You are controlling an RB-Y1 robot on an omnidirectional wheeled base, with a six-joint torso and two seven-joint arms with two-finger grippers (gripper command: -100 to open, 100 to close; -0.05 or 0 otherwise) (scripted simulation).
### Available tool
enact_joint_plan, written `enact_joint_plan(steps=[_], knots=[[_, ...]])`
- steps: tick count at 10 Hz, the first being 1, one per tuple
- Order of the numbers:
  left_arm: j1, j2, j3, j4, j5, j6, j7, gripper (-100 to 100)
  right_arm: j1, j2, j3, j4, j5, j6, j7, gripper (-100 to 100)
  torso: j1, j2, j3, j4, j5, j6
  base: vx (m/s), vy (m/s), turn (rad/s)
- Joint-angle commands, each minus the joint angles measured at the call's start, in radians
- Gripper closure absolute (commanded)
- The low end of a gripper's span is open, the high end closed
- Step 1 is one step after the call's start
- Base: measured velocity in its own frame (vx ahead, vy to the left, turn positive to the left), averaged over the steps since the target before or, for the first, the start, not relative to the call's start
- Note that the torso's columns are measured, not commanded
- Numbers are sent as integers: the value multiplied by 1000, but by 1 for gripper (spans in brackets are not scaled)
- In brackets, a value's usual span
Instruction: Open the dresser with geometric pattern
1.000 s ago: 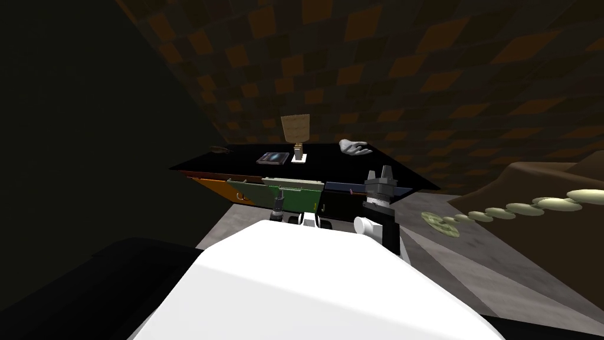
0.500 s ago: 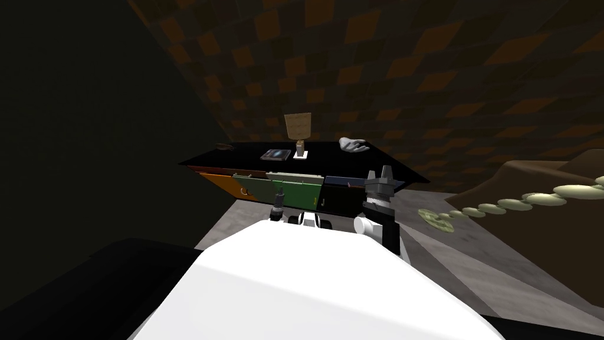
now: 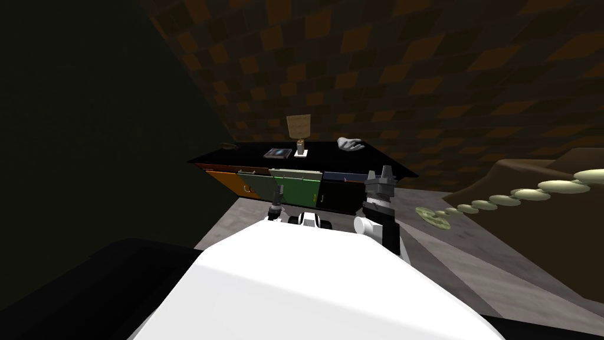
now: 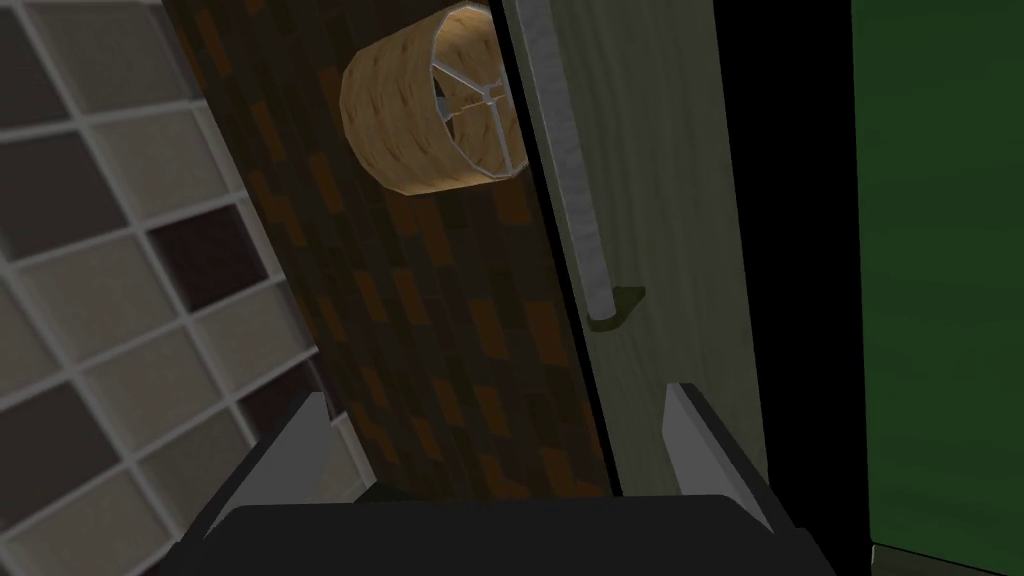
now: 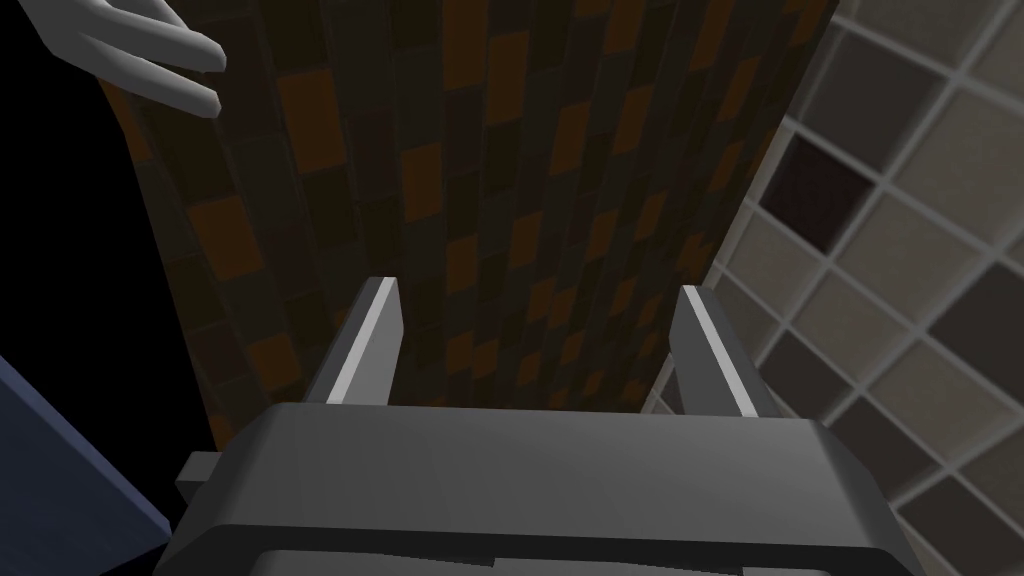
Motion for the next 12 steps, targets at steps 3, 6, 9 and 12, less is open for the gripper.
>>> enact_joint_plan(steps=[3,6,9,12], knots=[[-10,61,3,19,8,-4,-1,-100,0,0,0,0,0,0,0,0,-1,3,2,1,0,0,104,-4,-15],[-12,-10,4,23,10,-2,-1,-100,0,0,0,0,0,0,0,0,-1,9,5,2,0,0,79,-5,-3],[-10,-34,4,20,10,0,0,-100,0,0,0,0,0,0,0,0,-1,8,5,2,0,0,-5,-1,-1],[-45,-31,8,-3,13,57,4,-100,0,0,0,0,0,0,0,0,-1,5,3,1,0,0,-17,-7,10]])
